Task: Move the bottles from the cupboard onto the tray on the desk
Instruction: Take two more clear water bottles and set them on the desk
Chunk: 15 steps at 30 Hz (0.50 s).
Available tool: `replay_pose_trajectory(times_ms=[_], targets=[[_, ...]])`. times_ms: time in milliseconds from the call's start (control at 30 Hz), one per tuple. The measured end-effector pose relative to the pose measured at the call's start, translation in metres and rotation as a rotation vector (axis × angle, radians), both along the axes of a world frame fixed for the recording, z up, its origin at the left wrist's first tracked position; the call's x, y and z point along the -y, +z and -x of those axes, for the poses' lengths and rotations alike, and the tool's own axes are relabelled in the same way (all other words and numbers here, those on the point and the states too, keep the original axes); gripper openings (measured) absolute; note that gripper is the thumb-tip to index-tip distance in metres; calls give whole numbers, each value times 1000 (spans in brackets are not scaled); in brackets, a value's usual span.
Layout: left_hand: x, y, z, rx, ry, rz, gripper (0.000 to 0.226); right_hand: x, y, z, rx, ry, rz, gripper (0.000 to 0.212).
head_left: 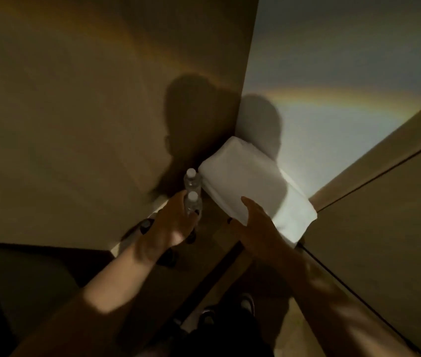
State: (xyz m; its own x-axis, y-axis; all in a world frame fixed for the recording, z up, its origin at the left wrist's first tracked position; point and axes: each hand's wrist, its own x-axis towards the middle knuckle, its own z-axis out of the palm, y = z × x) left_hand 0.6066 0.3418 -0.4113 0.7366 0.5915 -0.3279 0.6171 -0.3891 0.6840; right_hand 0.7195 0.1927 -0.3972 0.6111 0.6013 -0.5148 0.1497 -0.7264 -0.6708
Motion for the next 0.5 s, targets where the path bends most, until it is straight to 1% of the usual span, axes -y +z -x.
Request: replay_pose_trajectory(times_ms=[33, 67, 133, 200, 233, 267, 333, 400, 433, 467, 500], targets=[[-6, -11, -6, 23, 9, -5, 10, -6, -9, -8, -23, 5, 8, 68], [-13, -25, -11, 12, -16, -16, 12, -13, -19, -16, -41, 6, 8, 69], [-21, -48, -23, -99, -71, -58, 33, -23, -38, -32, -78, -12, 6, 72], [-24, -70, -34, -162, -22, -44, 46, -28, -59, -44, -138, -31, 13, 75], [-25, -81, -41, -167, 30, -43, 47, -31, -69, -51, -161, -28, 19, 77], [-25, -93, -46, -156, 76, -44, 43, -32, -80, -57, -175, -16, 31, 79], [-29, -115, -58, -92, 143, -27, 29, -37, -98, -68, -194, 5, 53, 78], [-32, -136, -67, -34, 239, 24, 20, -43, -116, -78, -221, 42, 65, 75], [-32, -145, -70, 5, 276, 14, 22, -46, -125, -82, -226, 74, 77, 74], [-33, -155, -72, 24, 317, -7, 31, -49, -134, -86, -223, 117, 90, 74], [-33, -161, -75, 2, 331, -2, 43, -51, -141, -90, -218, 162, 96, 74]])
